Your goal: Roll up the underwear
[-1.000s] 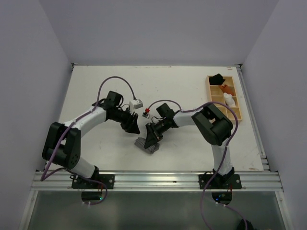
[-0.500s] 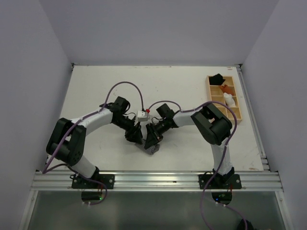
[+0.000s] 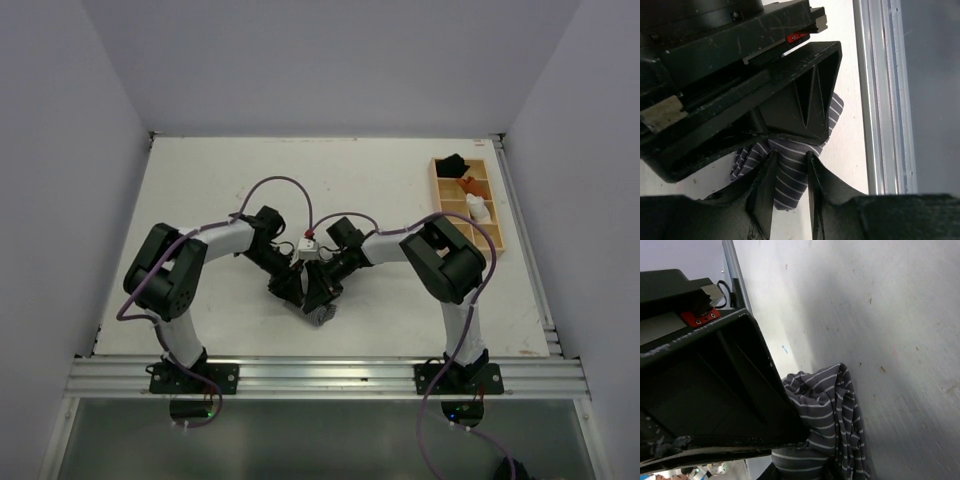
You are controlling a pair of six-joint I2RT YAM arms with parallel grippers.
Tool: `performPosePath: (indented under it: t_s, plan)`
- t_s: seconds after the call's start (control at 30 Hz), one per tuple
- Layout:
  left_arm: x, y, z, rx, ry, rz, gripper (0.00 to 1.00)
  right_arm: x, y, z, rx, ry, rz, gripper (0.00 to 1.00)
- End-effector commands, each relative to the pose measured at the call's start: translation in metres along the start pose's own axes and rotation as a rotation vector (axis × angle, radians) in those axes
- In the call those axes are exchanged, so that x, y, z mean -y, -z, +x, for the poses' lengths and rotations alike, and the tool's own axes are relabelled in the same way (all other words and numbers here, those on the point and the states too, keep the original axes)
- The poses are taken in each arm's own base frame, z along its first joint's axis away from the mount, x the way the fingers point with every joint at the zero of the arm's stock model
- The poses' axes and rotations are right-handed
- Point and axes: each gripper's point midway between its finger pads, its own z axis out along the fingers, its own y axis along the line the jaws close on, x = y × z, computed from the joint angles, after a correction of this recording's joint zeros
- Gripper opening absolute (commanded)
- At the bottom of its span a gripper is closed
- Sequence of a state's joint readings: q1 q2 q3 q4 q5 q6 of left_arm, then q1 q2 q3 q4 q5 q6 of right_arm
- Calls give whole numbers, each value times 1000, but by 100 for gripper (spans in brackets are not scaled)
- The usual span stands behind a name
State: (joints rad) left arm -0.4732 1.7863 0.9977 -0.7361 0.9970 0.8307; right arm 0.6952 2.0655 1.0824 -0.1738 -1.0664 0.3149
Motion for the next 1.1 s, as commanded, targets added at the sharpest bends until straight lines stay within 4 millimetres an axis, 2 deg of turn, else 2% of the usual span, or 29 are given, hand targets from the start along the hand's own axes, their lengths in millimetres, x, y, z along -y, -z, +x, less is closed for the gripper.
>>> performPosePath:
  t_s: [0.0,0.23,0.4,0.63,0.87,1.0,1.07]
  plan:
    - [-6,-9,3,-34,-41,22,32,62,1,20,0,-68,293,37]
    - [-8,-14,7,-59,-23,24,23,55,17,5,71,-18,387,42]
    - [-9,-15,10,-79,-7,4,21,50,27,1,117,20,432,45]
    - [-14,-17,12,-110,10,-16,19,52,35,7,135,37,482,48]
    - [-14,-20,14,-128,39,-9,19,45,55,-7,210,89,572,52]
    - [-14,-23,16,-136,50,-3,18,38,57,-13,229,108,567,54]
    - [-16,-23,15,-143,50,-9,16,33,55,-14,232,117,537,51]
